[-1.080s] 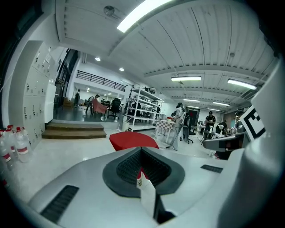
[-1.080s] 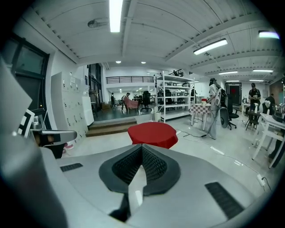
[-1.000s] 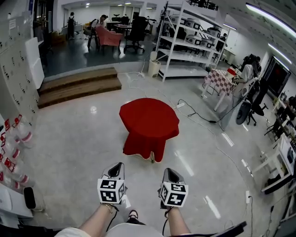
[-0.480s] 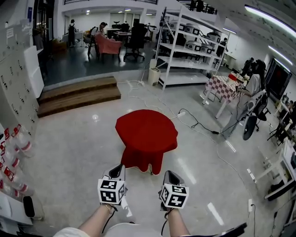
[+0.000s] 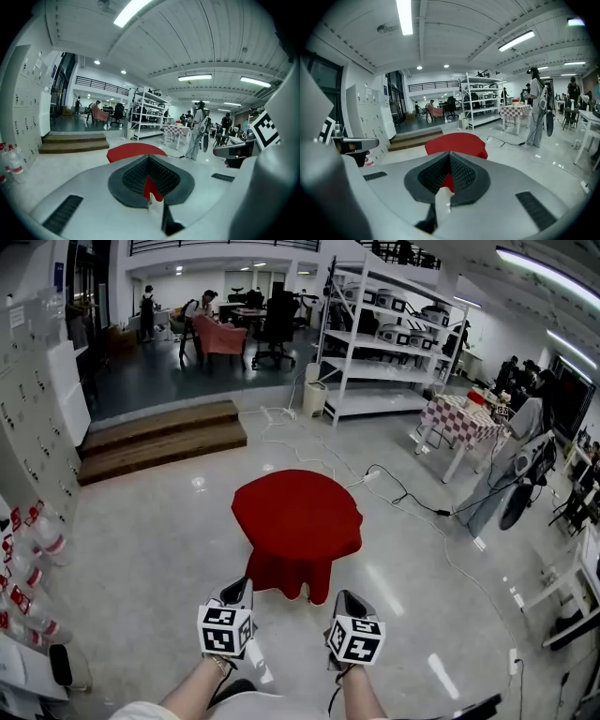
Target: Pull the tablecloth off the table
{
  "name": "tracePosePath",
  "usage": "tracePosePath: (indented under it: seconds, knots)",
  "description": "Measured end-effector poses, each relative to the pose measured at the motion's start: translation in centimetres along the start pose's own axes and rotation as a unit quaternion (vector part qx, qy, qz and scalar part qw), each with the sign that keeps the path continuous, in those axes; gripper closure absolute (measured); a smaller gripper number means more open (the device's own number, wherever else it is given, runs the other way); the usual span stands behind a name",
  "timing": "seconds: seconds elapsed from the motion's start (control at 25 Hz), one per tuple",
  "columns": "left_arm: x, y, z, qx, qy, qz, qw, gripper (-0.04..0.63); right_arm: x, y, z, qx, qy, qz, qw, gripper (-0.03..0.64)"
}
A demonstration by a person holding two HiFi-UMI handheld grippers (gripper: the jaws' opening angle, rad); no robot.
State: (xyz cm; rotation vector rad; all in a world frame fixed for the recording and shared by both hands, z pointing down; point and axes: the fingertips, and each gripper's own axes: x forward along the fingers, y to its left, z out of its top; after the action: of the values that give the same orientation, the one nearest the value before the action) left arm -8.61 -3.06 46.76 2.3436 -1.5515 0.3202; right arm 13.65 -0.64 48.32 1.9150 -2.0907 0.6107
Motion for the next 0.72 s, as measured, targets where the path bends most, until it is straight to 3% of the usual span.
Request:
tracePosePath:
  seconds: [0.36, 0.72]
  knots:
    - [2.8, 0.9, -0.1, -0.008, 0.015, -0.006, 0.9998, 0.578, 1.5, -1.9, 0.3, 0.009, 0.010, -0.020, 1.000, 0.592]
    - [8.8, 2.9, 2.1, 0.021, 0.019, -0.031, 0.9991, 0.578, 6.4, -4.5, 2.1, 0.042, -0.001, -0.056, 0.998, 0.591]
